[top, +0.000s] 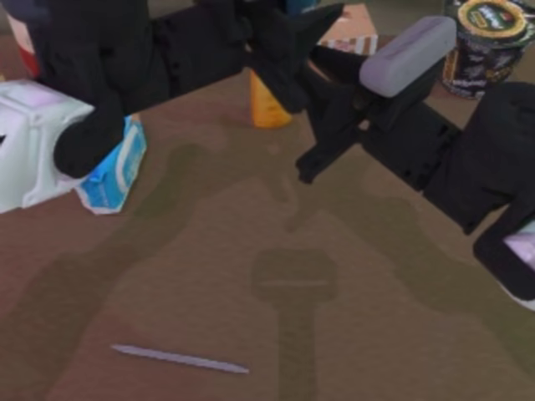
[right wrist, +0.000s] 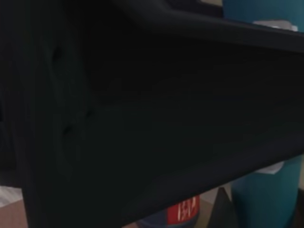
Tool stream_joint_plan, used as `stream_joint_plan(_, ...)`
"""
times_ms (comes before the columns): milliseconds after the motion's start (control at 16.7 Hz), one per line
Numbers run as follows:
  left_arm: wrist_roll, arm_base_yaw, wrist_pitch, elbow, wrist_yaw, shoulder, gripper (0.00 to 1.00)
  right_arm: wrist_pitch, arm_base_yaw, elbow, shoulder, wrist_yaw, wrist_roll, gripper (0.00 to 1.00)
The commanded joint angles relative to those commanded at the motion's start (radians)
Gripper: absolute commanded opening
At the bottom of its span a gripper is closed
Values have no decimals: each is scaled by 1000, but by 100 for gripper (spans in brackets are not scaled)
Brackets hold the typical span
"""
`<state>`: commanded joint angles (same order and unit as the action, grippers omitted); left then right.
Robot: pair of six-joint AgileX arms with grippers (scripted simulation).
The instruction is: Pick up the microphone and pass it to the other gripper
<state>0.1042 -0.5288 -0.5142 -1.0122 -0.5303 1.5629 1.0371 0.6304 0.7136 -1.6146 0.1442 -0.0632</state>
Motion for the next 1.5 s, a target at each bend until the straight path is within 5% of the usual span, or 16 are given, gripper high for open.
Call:
stream_joint_plan(720,0,0,0,0,0,0,0,0,0,0,0,0,0,98)
stream_joint_plan(1320,3,2,1,-2,1,-4,0,0,-3,-6,-1,-2,2,100)
stream_joint_plan(1500,3,46,6,21,-41,-26,0,4,-13,-77,68,10,2,100)
